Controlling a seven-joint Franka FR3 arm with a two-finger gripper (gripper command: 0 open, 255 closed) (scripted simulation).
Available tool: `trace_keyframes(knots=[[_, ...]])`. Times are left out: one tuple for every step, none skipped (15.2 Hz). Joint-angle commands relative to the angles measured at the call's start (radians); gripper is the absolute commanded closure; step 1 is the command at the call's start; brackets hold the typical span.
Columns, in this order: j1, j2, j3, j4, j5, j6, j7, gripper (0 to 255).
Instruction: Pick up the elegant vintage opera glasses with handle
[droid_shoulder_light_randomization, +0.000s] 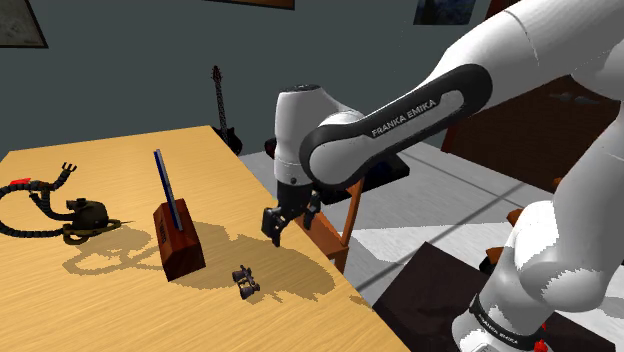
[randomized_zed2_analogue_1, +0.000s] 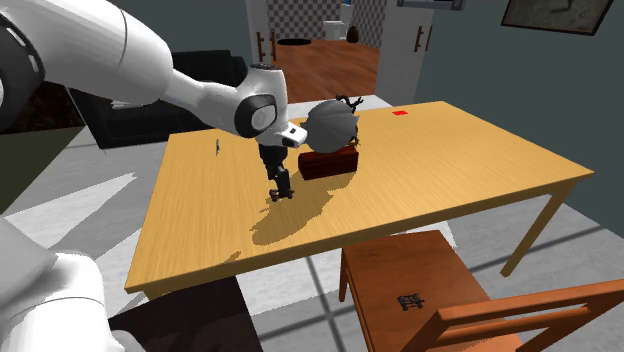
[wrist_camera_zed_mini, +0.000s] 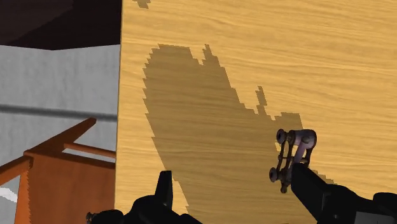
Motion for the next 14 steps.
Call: trace_keyframes(knots=[[0.004,0.08,0.019,0.049,-0.036,0.029,0.061,0],[0.009,0.12,0.027,0.073,-0.057,0.042,0.093,0],[0.016,0.16,0.033,0.099,-0.079,0.053,0.125,0],[0.024,0.201,0.038,0.126,-0.101,0.062,0.157,0],[0.035,0.241,0.039,0.155,-0.124,0.071,0.189,0],[0.047,0.282,0.039,0.185,-0.147,0.077,0.22,0],[0.061,0.322,0.037,0.217,-0.17,0.082,0.25,0],[0.076,0.363,0.034,0.25,-0.191,0.086,0.278,0],[0.092,0.403,0.029,0.284,-0.212,0.088,0.305,0],[0.102,0.426,0.024,0.305,-0.222,0.089,0.319,0],[0.104,0.434,0.022,0.301,-0.227,0.1,0.322,0],[0.107,0.442,0.019,0.298,-0.232,0.111,0.325,0],[0.109,0.451,0.016,0.295,-0.238,0.122,0.328,0],[0.111,0.46,0.014,0.292,-0.243,0.133,0.332,0]])
